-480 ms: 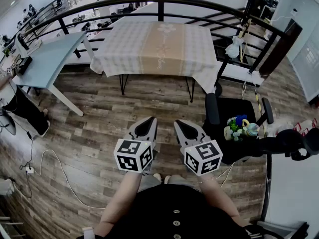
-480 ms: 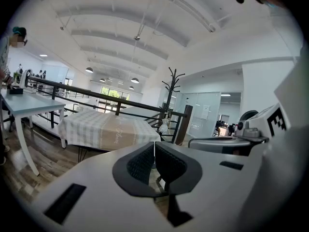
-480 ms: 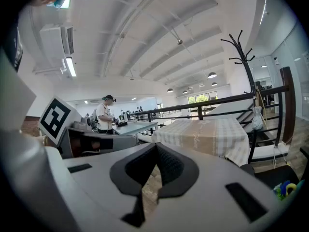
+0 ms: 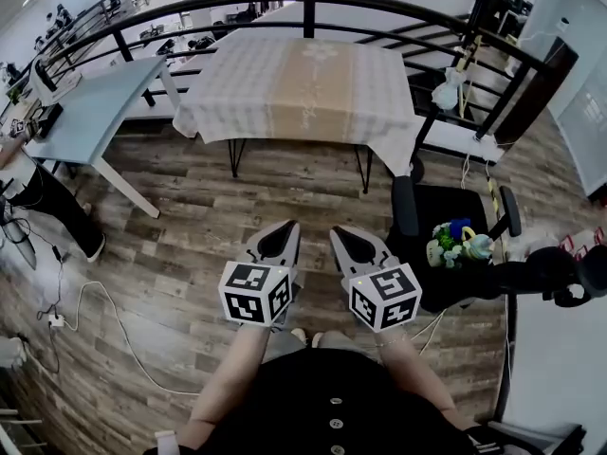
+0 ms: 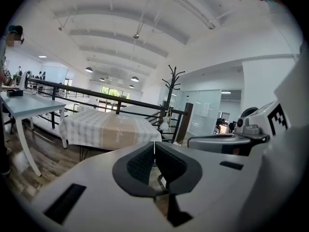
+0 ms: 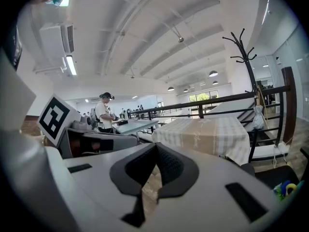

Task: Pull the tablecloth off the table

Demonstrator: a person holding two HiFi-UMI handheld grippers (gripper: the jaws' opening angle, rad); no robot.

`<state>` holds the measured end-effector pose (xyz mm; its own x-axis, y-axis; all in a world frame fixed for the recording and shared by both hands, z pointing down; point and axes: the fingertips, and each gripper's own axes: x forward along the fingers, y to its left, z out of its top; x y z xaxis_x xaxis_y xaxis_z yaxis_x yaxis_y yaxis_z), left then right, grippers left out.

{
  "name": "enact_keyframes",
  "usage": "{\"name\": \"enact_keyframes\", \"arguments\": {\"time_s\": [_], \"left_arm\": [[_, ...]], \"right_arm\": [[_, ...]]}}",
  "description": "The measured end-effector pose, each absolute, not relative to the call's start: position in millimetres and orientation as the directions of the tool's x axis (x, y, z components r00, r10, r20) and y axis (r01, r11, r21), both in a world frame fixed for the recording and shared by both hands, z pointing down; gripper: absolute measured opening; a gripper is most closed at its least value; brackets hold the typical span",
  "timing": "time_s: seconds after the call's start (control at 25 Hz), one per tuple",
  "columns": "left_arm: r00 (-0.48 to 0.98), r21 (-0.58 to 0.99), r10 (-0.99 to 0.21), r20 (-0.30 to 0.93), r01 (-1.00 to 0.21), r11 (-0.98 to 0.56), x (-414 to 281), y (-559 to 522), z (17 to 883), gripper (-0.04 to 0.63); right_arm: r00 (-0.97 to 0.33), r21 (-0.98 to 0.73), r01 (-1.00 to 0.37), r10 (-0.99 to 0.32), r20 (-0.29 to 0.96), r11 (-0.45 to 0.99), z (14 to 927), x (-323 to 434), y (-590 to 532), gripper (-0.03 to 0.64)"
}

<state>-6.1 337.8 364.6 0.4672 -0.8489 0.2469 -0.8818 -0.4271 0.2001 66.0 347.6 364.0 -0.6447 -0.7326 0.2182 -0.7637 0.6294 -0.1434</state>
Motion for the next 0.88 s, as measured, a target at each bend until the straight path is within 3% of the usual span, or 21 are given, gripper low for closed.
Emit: {"name": "enact_keyframes", "arguments": {"time_s": [0.2, 0.56, 0.88], "left_arm": [[0.466, 0.208, -0.855, 0.229, -0.881, -0.425, 1, 336, 364, 0.018], [0.470, 0.237, -0.837, 0.279, -0.879, -0.415, 27, 331, 390, 0.018], [0.456, 0.239, -0.838, 0.299, -0.886, -0.397, 10, 287, 401, 0.018]], "right_arm": [[-0.664, -0.216, -0.746, -0.727, 0.173, 0.630, 360, 73, 346, 0.028], [-0.675, -0.227, -0.738, -0.705, 0.217, 0.636, 383, 92, 343, 0.028], [-0.674, -0.237, -0.738, -0.706, 0.217, 0.632, 392, 83, 297, 0.028]]}}
